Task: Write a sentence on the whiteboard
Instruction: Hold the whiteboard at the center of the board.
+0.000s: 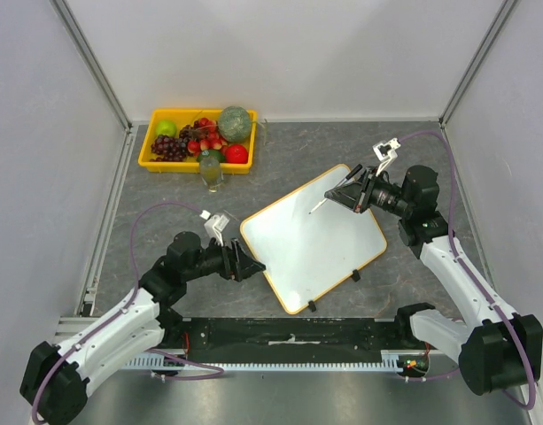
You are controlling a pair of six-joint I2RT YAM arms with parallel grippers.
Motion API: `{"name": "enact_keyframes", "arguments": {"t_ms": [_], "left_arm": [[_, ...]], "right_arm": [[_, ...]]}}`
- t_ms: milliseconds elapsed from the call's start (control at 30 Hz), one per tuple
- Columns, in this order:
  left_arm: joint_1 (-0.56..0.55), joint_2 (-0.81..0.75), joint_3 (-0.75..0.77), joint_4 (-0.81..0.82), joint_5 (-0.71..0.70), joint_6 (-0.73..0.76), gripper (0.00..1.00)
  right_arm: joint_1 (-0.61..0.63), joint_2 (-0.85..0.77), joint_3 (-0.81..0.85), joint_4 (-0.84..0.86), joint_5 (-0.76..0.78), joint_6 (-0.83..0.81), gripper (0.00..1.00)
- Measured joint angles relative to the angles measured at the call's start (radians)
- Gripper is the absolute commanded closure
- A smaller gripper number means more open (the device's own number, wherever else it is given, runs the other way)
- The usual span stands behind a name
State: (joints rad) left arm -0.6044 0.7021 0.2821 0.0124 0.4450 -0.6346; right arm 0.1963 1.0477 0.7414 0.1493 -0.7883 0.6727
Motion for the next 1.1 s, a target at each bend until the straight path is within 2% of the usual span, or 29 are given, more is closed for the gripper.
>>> {"name": "enact_keyframes", "arguments": {"t_ms": [133, 367, 433, 467, 567, 900, 1100], "left_arm": [[0.0, -0.015, 0.0, 0.028, -0.017, -0.027, 0.32], [0.0, 0.079, 0.0, 0.082, -0.034, -0.046, 0.45], [0.0, 0.1, 0.001, 0.09, -0.045, -0.045, 0.6], [0.0, 0.108, 0.003, 0.092, -0.045, -0.044, 0.71], [-0.005, 0.129, 0.023, 0.099, -0.035, -0.027, 0.96], [0.002, 0.151, 0.085, 0.061, -0.016, 0.013, 0.98], [0.021, 0.197, 0.124, 0.027, -0.013, 0.03, 0.98]], "right_arm": [[0.0, 0.0, 0.0, 0.0, 0.0, 0.0, 1.0], [0.0, 0.0, 0.0, 0.0, 0.0, 0.0, 1.0], [0.0, 0.0, 0.0, 0.0, 0.0, -0.004, 1.0], [0.0, 0.0, 0.0, -0.001, 0.001, -0.008, 1.0], [0.0, 0.0, 0.0, -0.008, 0.002, -0.023, 1.0], [0.011, -0.002, 0.002, -0.062, 0.051, -0.121, 1.0], [0.109, -0.042, 0.02, -0.112, 0.162, -0.198, 1.0]]}}
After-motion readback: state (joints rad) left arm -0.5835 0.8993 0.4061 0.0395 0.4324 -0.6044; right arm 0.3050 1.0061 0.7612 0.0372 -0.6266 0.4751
